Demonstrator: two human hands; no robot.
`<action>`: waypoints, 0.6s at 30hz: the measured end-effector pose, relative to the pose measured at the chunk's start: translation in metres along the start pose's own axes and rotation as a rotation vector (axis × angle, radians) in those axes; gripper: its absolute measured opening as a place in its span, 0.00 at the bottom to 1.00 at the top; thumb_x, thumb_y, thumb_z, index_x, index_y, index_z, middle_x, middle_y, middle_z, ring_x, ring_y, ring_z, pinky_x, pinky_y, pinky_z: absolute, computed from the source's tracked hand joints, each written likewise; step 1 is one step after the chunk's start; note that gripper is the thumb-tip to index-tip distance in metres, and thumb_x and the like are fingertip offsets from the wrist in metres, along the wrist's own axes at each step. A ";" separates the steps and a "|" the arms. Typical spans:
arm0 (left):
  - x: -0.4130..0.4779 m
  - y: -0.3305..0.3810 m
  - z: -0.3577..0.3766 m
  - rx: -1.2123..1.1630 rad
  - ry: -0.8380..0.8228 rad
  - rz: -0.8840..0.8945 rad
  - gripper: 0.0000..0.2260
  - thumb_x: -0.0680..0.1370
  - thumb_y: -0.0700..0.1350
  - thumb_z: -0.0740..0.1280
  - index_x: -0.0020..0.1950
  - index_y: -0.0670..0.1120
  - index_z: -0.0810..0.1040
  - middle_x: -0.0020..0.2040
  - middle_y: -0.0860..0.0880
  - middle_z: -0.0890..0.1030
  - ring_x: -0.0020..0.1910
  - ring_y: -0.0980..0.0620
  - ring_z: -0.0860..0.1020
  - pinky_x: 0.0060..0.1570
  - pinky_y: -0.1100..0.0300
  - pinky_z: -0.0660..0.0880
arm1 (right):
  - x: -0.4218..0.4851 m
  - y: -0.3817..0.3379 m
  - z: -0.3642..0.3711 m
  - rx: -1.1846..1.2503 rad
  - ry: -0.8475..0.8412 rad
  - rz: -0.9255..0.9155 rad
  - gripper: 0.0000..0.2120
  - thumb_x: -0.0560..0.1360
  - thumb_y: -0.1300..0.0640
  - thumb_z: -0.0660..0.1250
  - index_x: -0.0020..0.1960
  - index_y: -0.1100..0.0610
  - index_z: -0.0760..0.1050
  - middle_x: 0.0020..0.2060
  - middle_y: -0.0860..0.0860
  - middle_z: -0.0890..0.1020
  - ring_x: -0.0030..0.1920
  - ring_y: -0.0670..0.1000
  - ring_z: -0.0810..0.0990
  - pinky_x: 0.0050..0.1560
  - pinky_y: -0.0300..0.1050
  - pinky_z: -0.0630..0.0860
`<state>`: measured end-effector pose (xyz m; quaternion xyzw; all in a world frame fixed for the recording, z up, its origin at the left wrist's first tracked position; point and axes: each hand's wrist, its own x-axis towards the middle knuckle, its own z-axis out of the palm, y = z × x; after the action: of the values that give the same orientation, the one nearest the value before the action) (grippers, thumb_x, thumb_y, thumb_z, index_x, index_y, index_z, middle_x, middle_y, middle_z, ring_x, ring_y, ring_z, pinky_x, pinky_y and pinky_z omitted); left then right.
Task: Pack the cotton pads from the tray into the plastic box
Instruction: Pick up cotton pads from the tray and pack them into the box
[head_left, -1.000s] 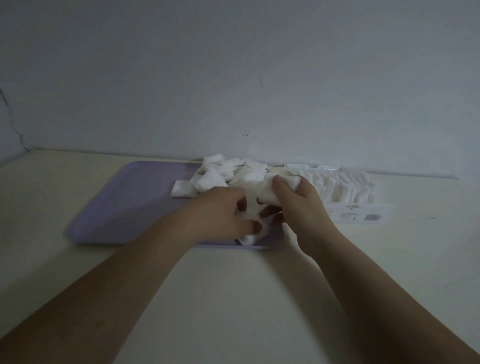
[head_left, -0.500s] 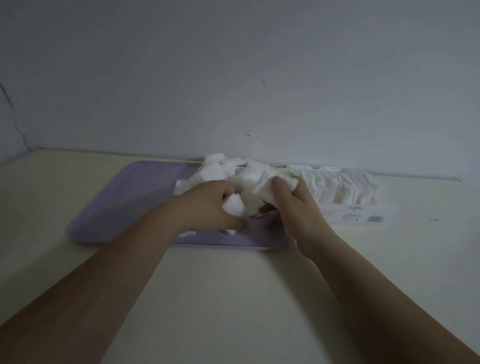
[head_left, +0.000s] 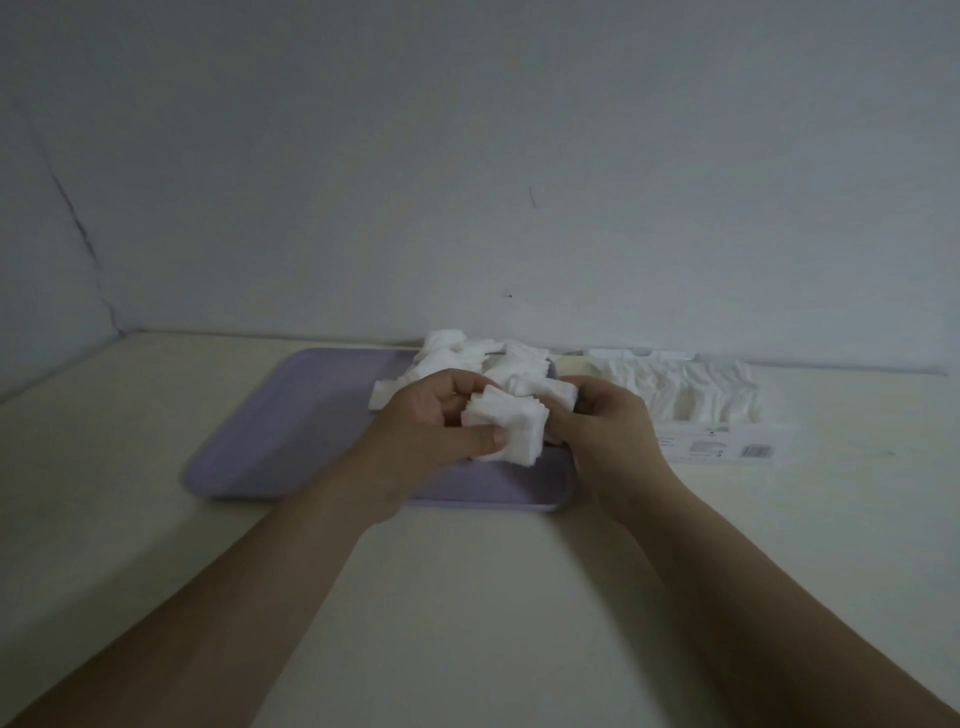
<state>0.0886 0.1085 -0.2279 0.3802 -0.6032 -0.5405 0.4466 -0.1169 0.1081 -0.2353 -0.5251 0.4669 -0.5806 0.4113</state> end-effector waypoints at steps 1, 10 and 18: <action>-0.001 -0.003 0.002 -0.029 0.015 0.007 0.16 0.72 0.30 0.76 0.54 0.45 0.80 0.50 0.46 0.87 0.48 0.52 0.84 0.45 0.59 0.82 | 0.000 0.000 0.000 0.045 -0.035 0.005 0.06 0.74 0.65 0.76 0.49 0.66 0.84 0.45 0.66 0.86 0.44 0.57 0.86 0.49 0.60 0.83; -0.003 -0.015 0.003 -0.035 0.091 0.069 0.15 0.70 0.32 0.78 0.47 0.51 0.88 0.49 0.46 0.87 0.50 0.50 0.83 0.55 0.54 0.83 | 0.004 0.008 -0.002 0.006 -0.291 -0.059 0.13 0.76 0.67 0.69 0.53 0.53 0.86 0.51 0.56 0.89 0.57 0.59 0.86 0.62 0.59 0.81; -0.005 -0.014 0.003 -0.087 0.105 0.079 0.13 0.70 0.33 0.78 0.51 0.46 0.85 0.48 0.48 0.88 0.45 0.55 0.83 0.43 0.64 0.80 | 0.006 0.011 -0.007 0.065 -0.267 0.000 0.08 0.72 0.66 0.72 0.49 0.57 0.85 0.48 0.62 0.88 0.48 0.58 0.87 0.55 0.54 0.82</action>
<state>0.0871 0.1120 -0.2422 0.3639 -0.5694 -0.5275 0.5149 -0.1251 0.1004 -0.2451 -0.5843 0.3888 -0.5204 0.4865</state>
